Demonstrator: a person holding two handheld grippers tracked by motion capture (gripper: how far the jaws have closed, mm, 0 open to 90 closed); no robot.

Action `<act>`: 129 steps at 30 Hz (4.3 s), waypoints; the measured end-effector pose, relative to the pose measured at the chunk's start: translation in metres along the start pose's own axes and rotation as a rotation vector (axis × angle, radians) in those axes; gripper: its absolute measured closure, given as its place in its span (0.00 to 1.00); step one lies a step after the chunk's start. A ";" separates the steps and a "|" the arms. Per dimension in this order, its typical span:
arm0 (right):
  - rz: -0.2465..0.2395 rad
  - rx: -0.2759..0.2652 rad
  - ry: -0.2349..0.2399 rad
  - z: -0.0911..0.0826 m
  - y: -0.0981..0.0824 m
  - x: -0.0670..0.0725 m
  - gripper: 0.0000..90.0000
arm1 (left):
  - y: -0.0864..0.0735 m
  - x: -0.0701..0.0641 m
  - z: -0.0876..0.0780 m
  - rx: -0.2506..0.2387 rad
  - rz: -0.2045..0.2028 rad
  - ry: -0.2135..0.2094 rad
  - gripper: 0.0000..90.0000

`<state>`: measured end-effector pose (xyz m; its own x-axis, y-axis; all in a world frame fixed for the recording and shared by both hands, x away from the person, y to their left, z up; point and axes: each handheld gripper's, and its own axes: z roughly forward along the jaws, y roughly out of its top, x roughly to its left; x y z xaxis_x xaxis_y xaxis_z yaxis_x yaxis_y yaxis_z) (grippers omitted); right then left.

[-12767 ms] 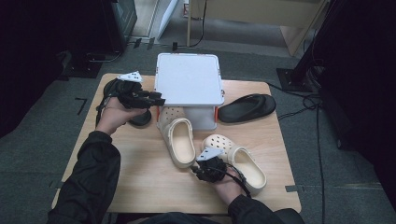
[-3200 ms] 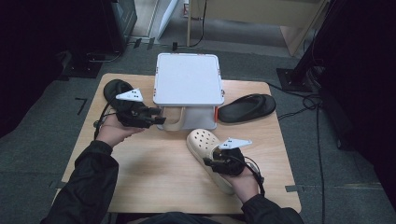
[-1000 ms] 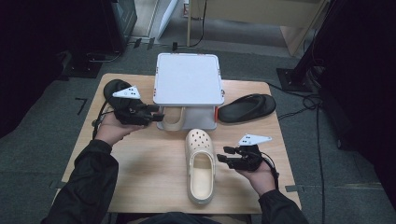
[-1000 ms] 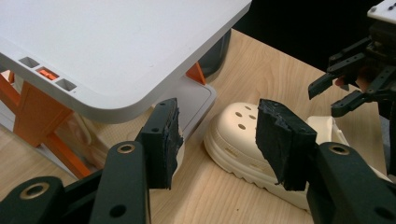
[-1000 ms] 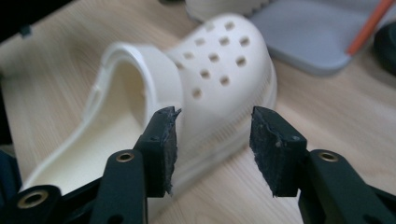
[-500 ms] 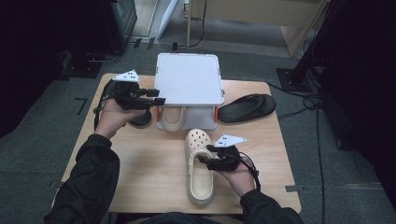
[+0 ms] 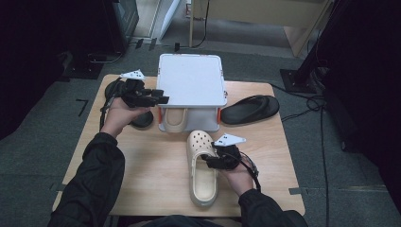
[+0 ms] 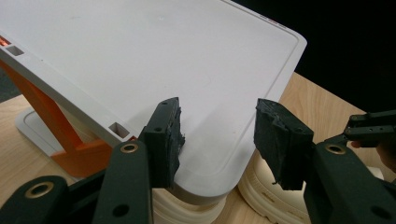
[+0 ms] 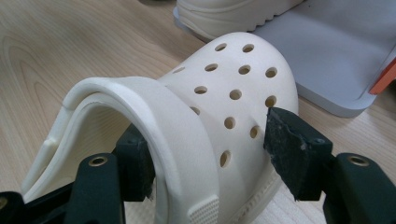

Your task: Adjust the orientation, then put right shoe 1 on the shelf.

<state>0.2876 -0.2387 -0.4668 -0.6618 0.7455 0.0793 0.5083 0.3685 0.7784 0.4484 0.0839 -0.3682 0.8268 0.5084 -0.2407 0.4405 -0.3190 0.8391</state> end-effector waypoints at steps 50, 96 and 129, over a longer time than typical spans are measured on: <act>0.030 -0.074 -0.243 -0.013 0.033 -0.029 0.83 | -0.002 -0.003 -0.001 -0.004 0.017 0.009 0.58; 0.073 0.043 -0.004 -0.053 -0.023 -0.033 0.72 | -0.003 -0.003 -0.005 0.010 0.040 0.026 0.67; -0.024 0.233 0.160 -0.015 -0.029 0.013 0.76 | -0.004 -0.004 -0.003 0.000 0.043 0.024 0.69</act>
<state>0.2558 -0.2486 -0.4791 -0.7443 0.6448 0.1738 0.5921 0.5168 0.6184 0.4424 0.0860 -0.3695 0.8361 0.5136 -0.1925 0.4046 -0.3406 0.8487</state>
